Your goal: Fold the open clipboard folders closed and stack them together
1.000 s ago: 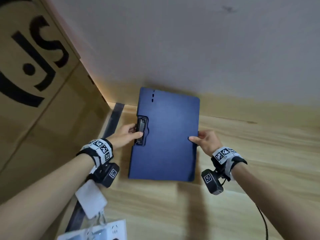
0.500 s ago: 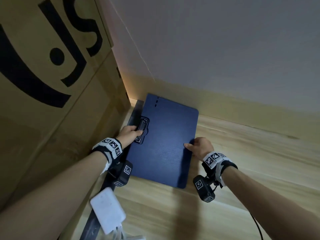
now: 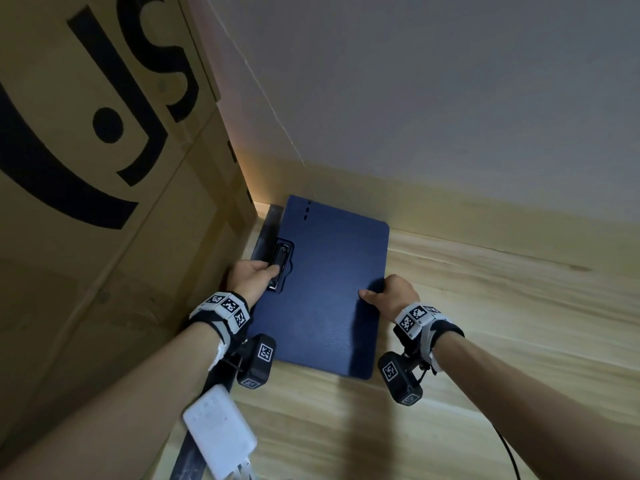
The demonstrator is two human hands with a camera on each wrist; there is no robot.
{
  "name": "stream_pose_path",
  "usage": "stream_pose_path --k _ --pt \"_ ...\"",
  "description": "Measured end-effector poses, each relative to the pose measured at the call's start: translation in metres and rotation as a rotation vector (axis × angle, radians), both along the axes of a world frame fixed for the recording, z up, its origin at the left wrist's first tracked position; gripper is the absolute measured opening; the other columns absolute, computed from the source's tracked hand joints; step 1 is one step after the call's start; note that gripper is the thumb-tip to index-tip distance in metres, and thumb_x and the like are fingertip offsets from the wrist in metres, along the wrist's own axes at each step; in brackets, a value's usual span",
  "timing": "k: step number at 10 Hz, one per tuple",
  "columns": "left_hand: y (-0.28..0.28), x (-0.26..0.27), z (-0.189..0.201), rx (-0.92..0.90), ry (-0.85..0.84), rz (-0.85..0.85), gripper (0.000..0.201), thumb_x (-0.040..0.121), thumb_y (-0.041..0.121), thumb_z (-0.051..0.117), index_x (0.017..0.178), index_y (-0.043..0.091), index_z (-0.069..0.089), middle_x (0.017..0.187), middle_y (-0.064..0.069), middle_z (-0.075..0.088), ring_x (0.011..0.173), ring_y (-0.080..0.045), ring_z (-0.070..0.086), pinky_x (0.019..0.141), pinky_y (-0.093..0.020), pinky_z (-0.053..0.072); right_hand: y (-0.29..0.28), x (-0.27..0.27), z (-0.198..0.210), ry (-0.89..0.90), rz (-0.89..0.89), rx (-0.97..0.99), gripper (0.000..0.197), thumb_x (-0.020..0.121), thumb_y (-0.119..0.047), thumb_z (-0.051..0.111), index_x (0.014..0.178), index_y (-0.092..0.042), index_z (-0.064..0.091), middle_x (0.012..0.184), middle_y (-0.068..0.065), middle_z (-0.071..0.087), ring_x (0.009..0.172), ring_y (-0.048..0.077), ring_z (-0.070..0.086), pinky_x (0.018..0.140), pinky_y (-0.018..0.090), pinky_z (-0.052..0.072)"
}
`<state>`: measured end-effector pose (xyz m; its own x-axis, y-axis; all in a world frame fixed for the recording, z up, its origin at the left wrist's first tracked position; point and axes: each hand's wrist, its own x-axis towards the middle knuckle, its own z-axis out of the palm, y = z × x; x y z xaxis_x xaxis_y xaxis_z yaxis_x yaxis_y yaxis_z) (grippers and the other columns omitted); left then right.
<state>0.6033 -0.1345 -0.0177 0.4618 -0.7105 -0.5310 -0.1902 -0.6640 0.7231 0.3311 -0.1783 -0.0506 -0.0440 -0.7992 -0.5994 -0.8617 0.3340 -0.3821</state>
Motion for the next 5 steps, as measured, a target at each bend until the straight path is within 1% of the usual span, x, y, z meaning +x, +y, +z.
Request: stream_pose_path --k 1,2,3,4,5 --pt "0.0 -0.003 0.001 0.007 0.004 0.035 0.036 0.087 0.02 0.071 0.116 0.0 0.068 0.119 -0.014 0.069 0.115 -0.028 0.062 0.101 -0.036 0.047 0.003 0.001 0.003 0.003 0.003 -0.008 0.053 0.073 -0.055 0.072 0.101 -0.011 0.062 0.102 0.007 0.067 0.091 0.03 0.064 0.078 0.034 0.052" --pt "0.0 -0.007 0.001 0.009 0.005 0.034 0.039 0.088 0.021 0.069 0.121 0.0 0.065 0.124 -0.014 0.066 0.118 -0.029 0.059 0.103 -0.038 0.046 0.005 -0.001 0.005 -0.033 -0.01 -0.006 0.05 0.073 -0.052 0.072 0.103 -0.013 0.063 0.103 0.005 0.068 0.092 0.029 0.065 0.08 0.035 0.054" --pt "0.0 -0.009 0.008 0.027 0.037 0.028 0.041 0.091 0.02 0.066 0.126 -0.001 0.06 0.129 -0.015 0.062 0.122 -0.03 0.056 0.103 -0.035 0.043 0.008 -0.006 0.011 -0.126 -0.047 -0.001 0.038 0.081 -0.041 0.068 0.105 -0.012 0.064 0.108 0.007 0.068 0.097 0.028 0.065 0.086 0.037 0.053" --pt "0.0 -0.016 0.013 0.008 0.014 0.014 0.035 0.093 0.018 0.06 0.125 0.003 0.06 0.125 -0.013 0.062 0.121 -0.03 0.054 0.102 -0.035 0.042 0.01 -0.017 0.013 -0.273 -0.111 -0.012 0.035 0.086 -0.029 0.066 0.115 -0.009 0.062 0.117 0.009 0.067 0.108 0.028 0.062 0.099 0.04 0.049" --pt "0.003 -0.027 0.029 -0.032 -0.102 0.056 0.027 0.093 0.014 0.055 0.119 0.007 0.058 0.104 0.001 0.054 0.104 -0.021 0.05 0.089 -0.03 0.037 0.013 -0.035 0.012 -0.338 -0.188 -0.035 0.042 0.087 -0.029 0.065 0.125 -0.01 0.058 0.122 0.009 0.065 0.112 0.026 0.061 0.102 0.04 0.047"
